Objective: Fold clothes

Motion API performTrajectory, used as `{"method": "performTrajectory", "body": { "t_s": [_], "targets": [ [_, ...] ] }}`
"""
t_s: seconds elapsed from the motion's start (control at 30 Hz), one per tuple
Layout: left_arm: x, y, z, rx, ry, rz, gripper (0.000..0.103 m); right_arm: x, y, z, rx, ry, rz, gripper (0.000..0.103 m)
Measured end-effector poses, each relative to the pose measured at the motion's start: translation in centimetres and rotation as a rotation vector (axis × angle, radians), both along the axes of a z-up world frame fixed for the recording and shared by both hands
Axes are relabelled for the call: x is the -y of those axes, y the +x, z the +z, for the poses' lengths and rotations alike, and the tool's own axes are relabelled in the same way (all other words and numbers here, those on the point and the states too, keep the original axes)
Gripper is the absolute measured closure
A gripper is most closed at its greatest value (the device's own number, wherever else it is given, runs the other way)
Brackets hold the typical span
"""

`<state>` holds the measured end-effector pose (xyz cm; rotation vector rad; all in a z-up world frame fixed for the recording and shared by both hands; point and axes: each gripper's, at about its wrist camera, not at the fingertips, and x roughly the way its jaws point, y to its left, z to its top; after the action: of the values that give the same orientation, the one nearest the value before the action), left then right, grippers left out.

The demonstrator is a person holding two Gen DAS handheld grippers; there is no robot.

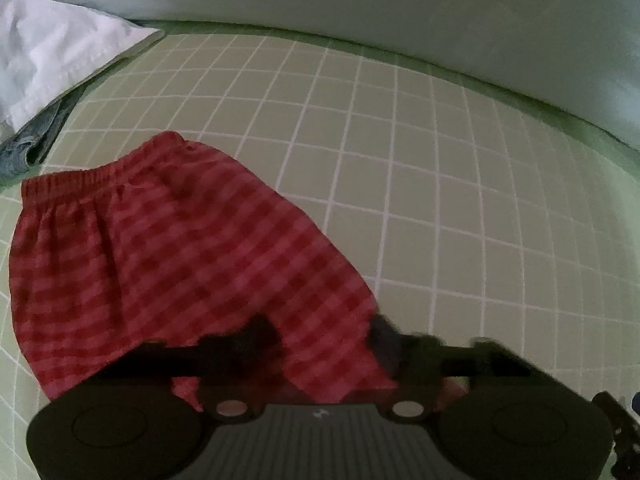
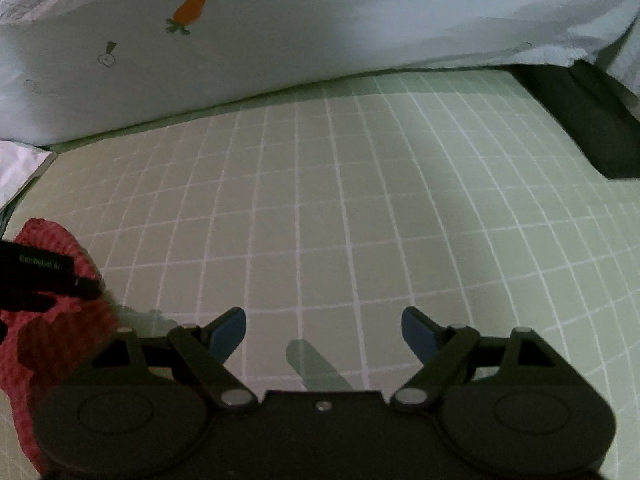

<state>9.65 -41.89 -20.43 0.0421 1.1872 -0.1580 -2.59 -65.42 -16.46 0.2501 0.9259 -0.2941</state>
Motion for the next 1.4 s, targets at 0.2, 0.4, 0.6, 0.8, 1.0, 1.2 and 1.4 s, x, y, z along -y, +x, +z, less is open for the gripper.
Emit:
{"method": "performTrajectory", "body": {
  "t_s": [0.2, 0.4, 0.6, 0.8, 1.0, 1.2, 1.4],
  "targets": [
    [-3.8, -2.2, 2.4, 0.036, -0.116, 0.035, 0.097, 0.0, -1.4, 0.6, 0.031, 0.008, -0.012, 0.018],
    [-10.6, -6.4, 7.0, 0.143, -0.208, 0.099, 0.098, -1.4, -2.5, 1.0, 0.05, 0.007, 0.027, 0.018],
    [-18.1, -7.7, 8.8, 0.209, -0.182, 0.214, 0.098, -4.6, -3.2, 1.4, 0.043, 0.021, 0.078, 0.019],
    [-23.6, -7.0, 8.7, 0.168, -0.173, 0.23, 0.095, -9.0, -2.1, 2.5, 0.064, 0.0, 0.107, 0.019],
    [-21.1, -4.4, 9.2, 0.167, -0.19, 0.103, 0.028, -12.1, 0.0, 3.7, 0.083, -0.034, 0.062, 0.018],
    [-14.4, -1.9, 7.4, 0.112, -0.192, 0.012, 0.017, -11.4, -0.5, 4.2, 0.102, -0.053, 0.006, 0.0],
    [-7.6, 0.4, 5.2, 0.047, -0.188, -0.07, 0.017, -7.3, -0.1, 2.9, 0.077, -0.023, -0.027, 0.0]
  ]
}}
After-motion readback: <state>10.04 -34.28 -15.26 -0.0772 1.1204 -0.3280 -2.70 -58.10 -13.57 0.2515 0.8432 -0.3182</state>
